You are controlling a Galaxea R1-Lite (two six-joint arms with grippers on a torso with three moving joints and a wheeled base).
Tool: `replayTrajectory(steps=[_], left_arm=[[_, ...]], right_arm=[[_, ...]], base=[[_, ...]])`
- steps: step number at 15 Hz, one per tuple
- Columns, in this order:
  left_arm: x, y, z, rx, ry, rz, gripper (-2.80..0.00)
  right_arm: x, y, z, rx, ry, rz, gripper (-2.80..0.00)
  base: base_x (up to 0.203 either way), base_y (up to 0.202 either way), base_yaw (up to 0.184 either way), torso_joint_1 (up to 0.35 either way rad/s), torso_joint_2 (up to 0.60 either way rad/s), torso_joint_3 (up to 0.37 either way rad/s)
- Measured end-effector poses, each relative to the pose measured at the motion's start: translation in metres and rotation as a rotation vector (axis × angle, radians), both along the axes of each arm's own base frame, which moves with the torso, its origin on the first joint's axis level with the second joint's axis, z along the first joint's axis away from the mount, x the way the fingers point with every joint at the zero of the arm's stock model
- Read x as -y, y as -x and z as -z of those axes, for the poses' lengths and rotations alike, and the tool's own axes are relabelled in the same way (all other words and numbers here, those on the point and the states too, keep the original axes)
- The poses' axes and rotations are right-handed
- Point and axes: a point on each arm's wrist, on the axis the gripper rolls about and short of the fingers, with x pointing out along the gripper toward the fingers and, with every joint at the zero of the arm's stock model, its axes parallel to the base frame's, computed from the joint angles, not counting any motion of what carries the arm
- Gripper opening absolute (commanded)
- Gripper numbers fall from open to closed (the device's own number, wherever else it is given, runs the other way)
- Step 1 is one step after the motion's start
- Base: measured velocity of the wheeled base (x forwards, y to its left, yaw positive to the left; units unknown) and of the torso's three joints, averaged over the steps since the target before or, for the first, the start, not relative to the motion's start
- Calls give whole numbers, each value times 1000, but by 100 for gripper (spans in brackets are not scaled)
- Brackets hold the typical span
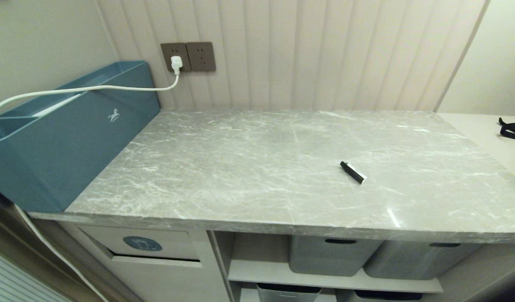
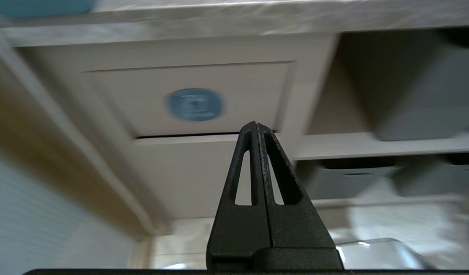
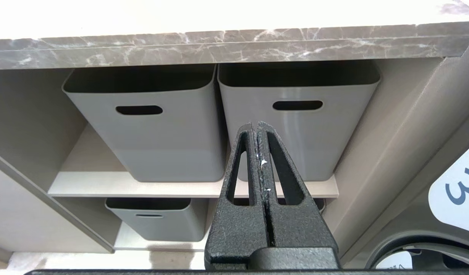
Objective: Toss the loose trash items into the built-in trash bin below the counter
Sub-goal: Pick up the garbage
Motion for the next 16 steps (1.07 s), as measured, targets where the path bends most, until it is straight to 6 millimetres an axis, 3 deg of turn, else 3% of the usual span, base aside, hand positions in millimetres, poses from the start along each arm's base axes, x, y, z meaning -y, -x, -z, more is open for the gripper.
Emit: replayTrajectory(steps=[3,9,16], left_arm=[[-3,1,5,-2,-33,-99,-280],[-3,27,22,112,9,-53,-280],[-3,31,29,111,135,-53,-280]], right_arm=[[0,0,0,0,0,-1,-280],[0,0,0,0,0,0,-280],[0,0,0,0,3,-2,-280]], base=[[0,0,0,0,0,0],[0,0,0,0,0,0],[0,0,0,0,0,0]])
